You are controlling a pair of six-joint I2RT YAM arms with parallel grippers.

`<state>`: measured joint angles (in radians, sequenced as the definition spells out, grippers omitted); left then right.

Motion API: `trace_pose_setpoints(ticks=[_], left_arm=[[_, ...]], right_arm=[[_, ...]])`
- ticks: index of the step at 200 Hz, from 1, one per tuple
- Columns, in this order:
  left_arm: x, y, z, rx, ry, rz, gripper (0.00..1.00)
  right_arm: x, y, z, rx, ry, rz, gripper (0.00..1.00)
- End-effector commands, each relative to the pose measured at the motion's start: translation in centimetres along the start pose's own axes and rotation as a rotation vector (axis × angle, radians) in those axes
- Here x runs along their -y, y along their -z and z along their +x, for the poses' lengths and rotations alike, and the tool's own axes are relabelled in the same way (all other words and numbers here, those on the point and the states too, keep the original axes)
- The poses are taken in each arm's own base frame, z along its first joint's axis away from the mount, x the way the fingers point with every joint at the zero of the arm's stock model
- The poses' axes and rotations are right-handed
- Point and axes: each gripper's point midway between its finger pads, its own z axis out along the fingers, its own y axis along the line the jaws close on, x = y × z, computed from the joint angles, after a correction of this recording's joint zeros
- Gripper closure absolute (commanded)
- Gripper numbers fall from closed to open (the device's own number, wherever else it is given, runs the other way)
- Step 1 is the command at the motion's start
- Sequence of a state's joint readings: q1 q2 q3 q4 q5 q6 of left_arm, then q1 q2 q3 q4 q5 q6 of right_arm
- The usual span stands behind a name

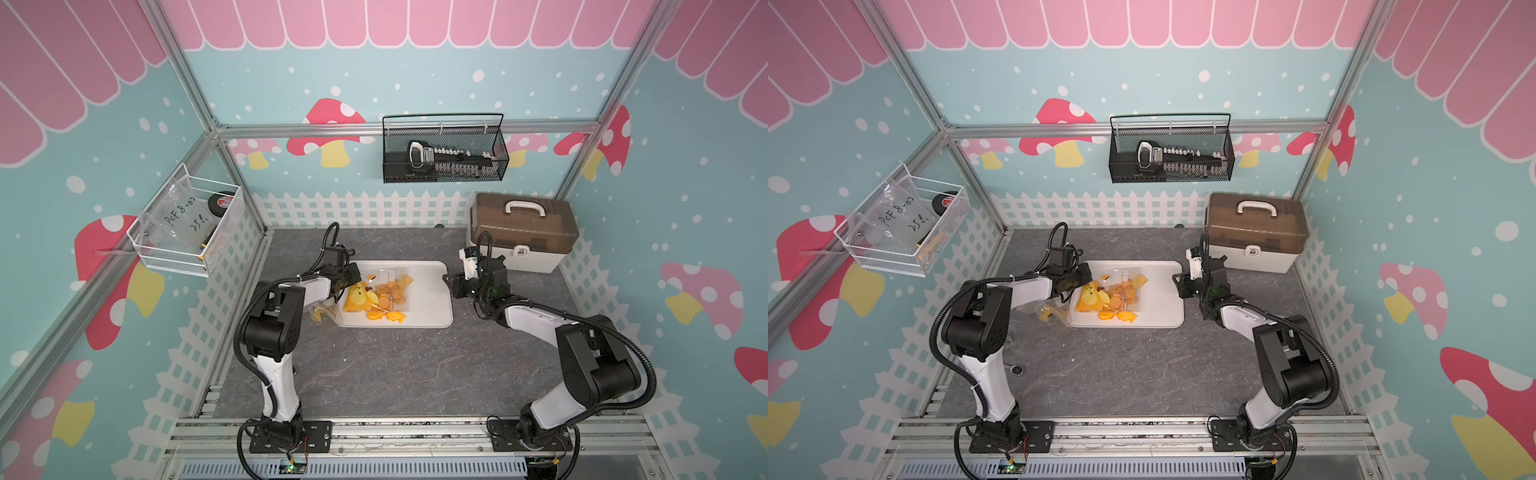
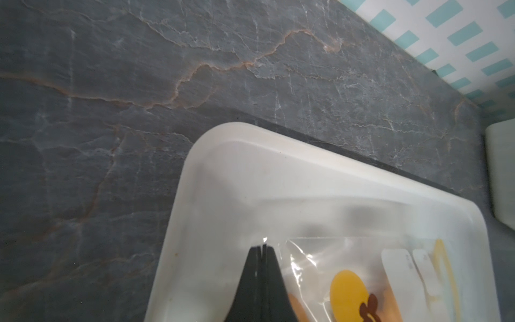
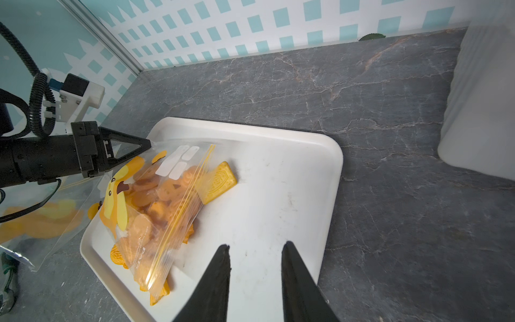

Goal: Pour cookies out of the ziploc bag
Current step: 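Pour the cookies out of the ziploc bag onto the tray.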

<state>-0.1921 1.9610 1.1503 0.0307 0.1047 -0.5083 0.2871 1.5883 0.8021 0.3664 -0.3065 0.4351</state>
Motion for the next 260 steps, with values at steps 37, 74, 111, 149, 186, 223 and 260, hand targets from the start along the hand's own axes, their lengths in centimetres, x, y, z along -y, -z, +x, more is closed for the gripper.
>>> trace_pose_setpoints(ticks=[37, 74, 111, 149, 186, 223, 260], left_arm=[[1.9, 5.6, -2.4, 0.117, -0.106, -0.060, 1.00], [4.2, 8.7, -3.3, 0.172, -0.165, -0.066, 1.00], [5.8, 11.6, -4.1, 0.230, -0.223, -0.094, 1.00], [7.2, 13.6, -5.4, 0.292, -0.249, -0.096, 1.00], [8.3, 13.6, -7.1, 0.300, -0.269, -0.119, 1.00], [9.5, 14.2, -7.6, 0.307, -0.292, -0.140, 1.00], [9.4, 14.4, -7.8, 0.306, -0.301, -0.177, 1.00]], right_arm=[[0.0, -0.2, -0.9, 0.016, 0.005, -0.004, 0.69], [0.0, -0.3, -0.9, 0.012, 0.004, -0.005, 0.69], [0.0, -0.4, -0.9, 0.010, 0.004, -0.007, 0.69], [-0.1, -0.5, -0.8, 0.007, 0.002, -0.011, 0.69], [-1.5, -1.0, -0.8, -0.014, 0.010, -0.102, 0.68], [-6.8, -2.5, -0.9, -0.059, -0.034, -0.389, 0.62], [-11.4, -4.2, -0.1, -0.116, -0.040, -0.535, 0.57]])
